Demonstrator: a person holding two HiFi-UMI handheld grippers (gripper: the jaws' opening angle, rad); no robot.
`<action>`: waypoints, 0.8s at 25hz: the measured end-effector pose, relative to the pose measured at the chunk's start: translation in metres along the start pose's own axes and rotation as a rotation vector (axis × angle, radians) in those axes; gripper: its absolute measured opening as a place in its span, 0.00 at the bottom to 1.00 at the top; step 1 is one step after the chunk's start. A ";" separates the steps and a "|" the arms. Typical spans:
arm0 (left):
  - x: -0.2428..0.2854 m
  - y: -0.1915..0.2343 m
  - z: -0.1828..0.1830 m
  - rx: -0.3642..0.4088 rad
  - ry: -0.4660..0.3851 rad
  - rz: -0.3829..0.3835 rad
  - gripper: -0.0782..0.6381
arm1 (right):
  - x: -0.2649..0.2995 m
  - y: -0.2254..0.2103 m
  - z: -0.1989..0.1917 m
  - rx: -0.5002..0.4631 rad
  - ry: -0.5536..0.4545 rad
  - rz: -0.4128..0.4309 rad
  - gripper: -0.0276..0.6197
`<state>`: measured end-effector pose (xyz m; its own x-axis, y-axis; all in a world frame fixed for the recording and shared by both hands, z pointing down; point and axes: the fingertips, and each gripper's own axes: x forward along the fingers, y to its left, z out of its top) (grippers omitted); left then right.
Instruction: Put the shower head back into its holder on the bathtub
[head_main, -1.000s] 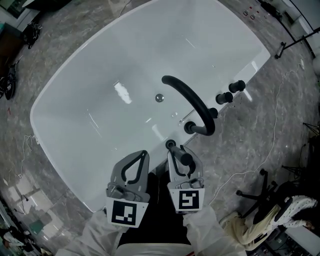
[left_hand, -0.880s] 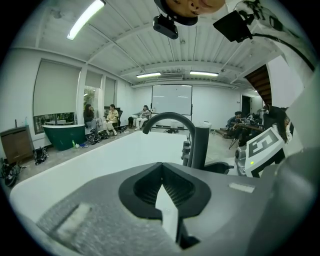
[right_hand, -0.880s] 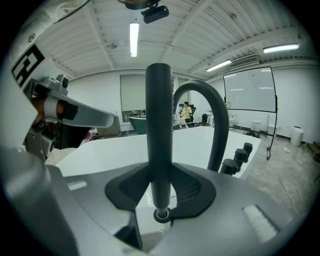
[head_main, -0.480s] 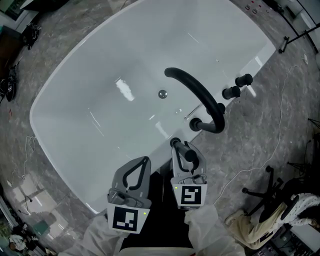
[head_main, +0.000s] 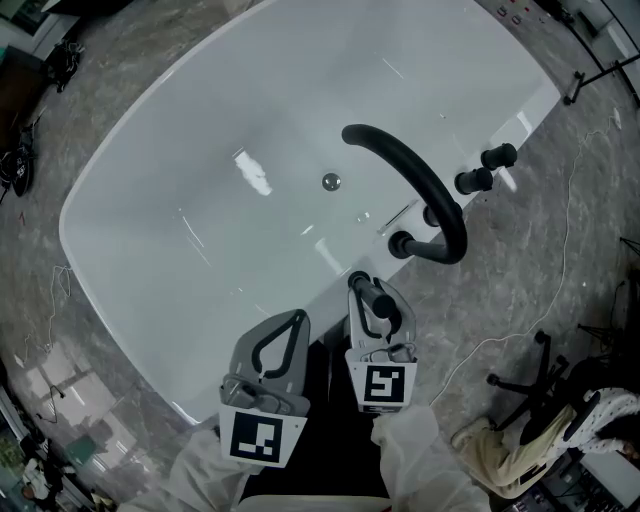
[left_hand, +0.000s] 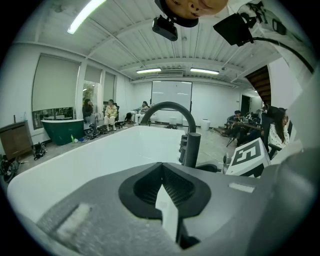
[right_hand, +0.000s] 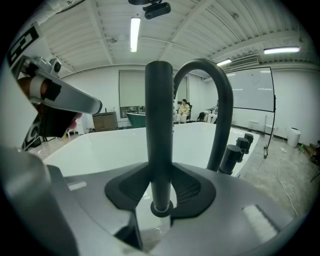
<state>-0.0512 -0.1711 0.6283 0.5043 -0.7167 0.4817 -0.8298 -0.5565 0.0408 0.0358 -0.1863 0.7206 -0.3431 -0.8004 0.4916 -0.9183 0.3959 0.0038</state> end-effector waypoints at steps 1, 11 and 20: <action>0.000 0.001 -0.001 0.001 0.000 0.000 0.10 | 0.001 0.000 -0.002 -0.005 0.001 0.001 0.26; 0.004 0.003 -0.009 -0.014 0.008 -0.004 0.10 | 0.007 0.001 -0.023 -0.003 0.038 -0.007 0.26; 0.008 0.004 -0.012 -0.013 0.021 -0.020 0.10 | 0.010 0.003 -0.020 0.009 0.026 -0.014 0.26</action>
<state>-0.0529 -0.1741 0.6431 0.5157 -0.6966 0.4987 -0.8228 -0.5650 0.0616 0.0340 -0.1841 0.7433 -0.3250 -0.7941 0.5136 -0.9247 0.3806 0.0034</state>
